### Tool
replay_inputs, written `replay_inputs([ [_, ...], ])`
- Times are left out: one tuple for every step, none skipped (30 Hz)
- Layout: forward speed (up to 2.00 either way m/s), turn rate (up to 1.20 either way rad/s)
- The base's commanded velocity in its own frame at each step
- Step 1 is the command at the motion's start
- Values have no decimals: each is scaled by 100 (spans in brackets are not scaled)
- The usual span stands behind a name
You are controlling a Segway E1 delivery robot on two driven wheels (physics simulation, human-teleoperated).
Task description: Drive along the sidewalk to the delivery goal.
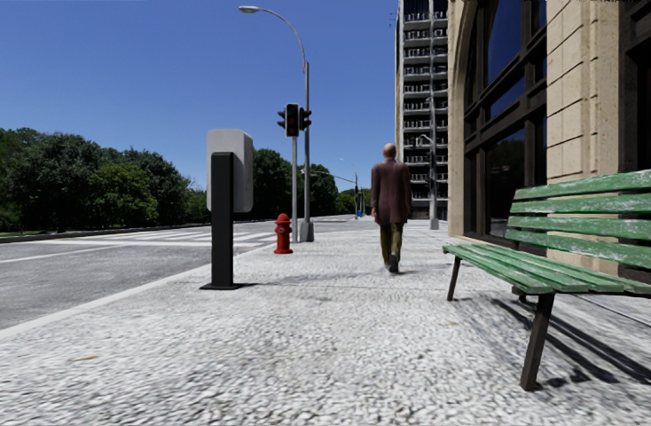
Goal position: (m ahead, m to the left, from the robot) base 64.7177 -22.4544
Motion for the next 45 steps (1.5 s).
replay_inputs([
  [132,0],
  [132,0],
  [131,0],
  [131,0],
  [131,0],
  [131,0],
  [131,0],
  [131,0],
  [131,0],
  [131,0],
  [131,0],
  [131,0],
  [131,0],
  [131,0],
  [131,0],
  [131,0],
  [131,0],
  [131,0],
  [131,0],
  [131,0],
  [131,0],
  [131,0],
  [131,0],
  [131,0],
  [131,0],
  [131,0],
  [131,0],
  [131,0],
  [131,0],
  [131,0],
  [131,0],
  [131,0],
  [131,0],
  [131,0],
  [131,0],
  [131,0],
  [131,0],
  [131,0],
  [131,0],
  [131,0],
  [131,0],
  [131,0],
  [131,0],
  [131,0],
  [131,0],
])
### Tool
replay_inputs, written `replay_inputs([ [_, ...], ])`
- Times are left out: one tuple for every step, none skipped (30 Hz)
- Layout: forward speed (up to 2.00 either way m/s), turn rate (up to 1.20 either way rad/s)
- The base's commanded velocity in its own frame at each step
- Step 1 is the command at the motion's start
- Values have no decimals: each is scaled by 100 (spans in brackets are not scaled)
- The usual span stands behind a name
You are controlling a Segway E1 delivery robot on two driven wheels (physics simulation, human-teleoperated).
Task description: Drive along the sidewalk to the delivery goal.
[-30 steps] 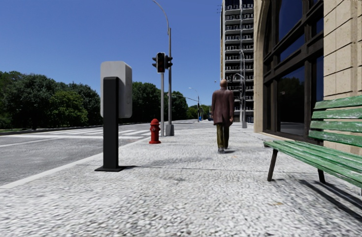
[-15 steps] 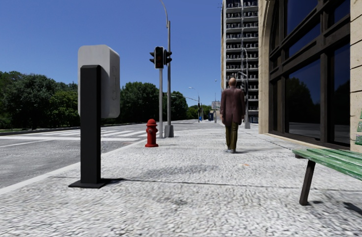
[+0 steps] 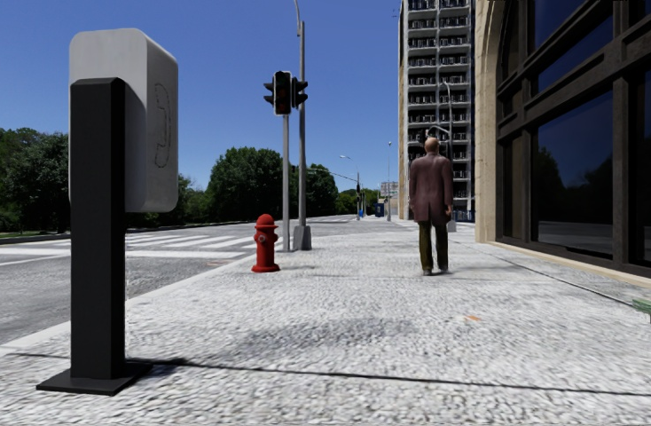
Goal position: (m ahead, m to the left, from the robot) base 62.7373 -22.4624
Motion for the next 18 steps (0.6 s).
replay_inputs([
  [131,0],
  [131,0],
  [131,0],
  [131,0],
  [131,0],
  [131,0],
  [131,-1],
  [131,-14],
  [131,-28],
  [131,-50],
  [131,-69],
  [131,-86],
  [131,-86],
  [131,-120],
  [131,-120],
  [131,-120],
  [131,-120],
  [131,-120],
])
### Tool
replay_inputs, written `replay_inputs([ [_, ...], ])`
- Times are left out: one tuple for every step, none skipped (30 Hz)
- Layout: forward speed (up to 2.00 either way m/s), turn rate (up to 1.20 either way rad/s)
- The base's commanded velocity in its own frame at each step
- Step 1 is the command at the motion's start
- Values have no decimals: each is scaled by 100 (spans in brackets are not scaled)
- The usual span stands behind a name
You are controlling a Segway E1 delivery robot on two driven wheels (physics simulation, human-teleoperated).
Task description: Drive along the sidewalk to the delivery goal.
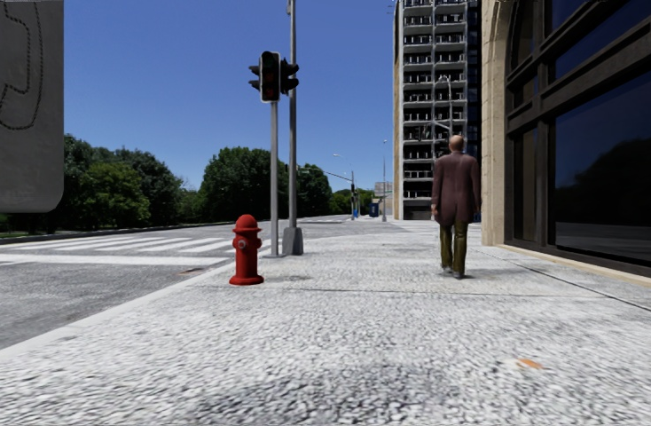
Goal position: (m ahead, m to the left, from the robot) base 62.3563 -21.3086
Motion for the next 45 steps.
replay_inputs([
  [131,-120],
  [130,-120],
  [129,-116],
  [129,-8],
  [129,0],
  [129,0],
  [129,0],
  [129,0],
  [129,0],
  [129,0],
  [129,0],
  [129,0],
  [129,0],
  [129,0],
  [129,0],
  [129,0],
  [129,0],
  [129,0],
  [129,0],
  [129,0],
  [129,0],
  [129,0],
  [129,0],
  [129,0],
  [129,0],
  [129,0],
  [129,0],
  [129,0],
  [129,0],
  [129,0],
  [129,0],
  [129,0],
  [129,0],
  [129,68],
  [129,78],
  [129,82],
  [129,83],
  [129,32],
  [129,0],
  [129,0],
  [129,0],
  [129,0],
  [129,0],
  [129,0],
  [129,0],
])
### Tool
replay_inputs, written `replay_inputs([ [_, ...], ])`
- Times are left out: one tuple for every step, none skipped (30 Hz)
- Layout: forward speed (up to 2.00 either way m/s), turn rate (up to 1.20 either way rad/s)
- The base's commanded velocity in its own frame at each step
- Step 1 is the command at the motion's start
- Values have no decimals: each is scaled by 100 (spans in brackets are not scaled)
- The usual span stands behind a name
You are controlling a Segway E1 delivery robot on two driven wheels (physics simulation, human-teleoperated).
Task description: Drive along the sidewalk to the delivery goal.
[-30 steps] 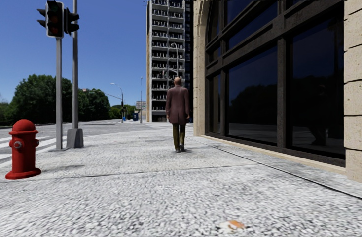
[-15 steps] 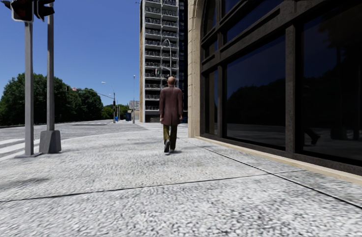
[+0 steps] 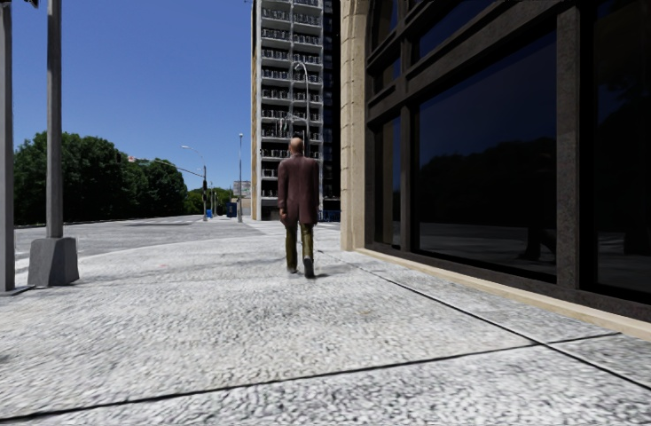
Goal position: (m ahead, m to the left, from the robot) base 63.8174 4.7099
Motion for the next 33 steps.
replay_inputs([
  [129,11],
  [129,11],
  [129,59],
  [129,74],
  [129,70],
  [129,53],
  [129,6],
  [129,0],
  [129,0],
  [129,0],
  [129,0],
  [129,0],
  [129,0],
  [129,8],
  [129,24],
  [129,32],
  [129,41],
  [129,103],
  [128,101],
  [128,29],
  [128,15],
  [128,9],
  [128,5],
  [128,4],
  [128,3],
  [128,2],
  [128,2],
  [128,1],
  [128,1],
  [128,1],
  [128,0],
  [128,0],
  [128,0],
])
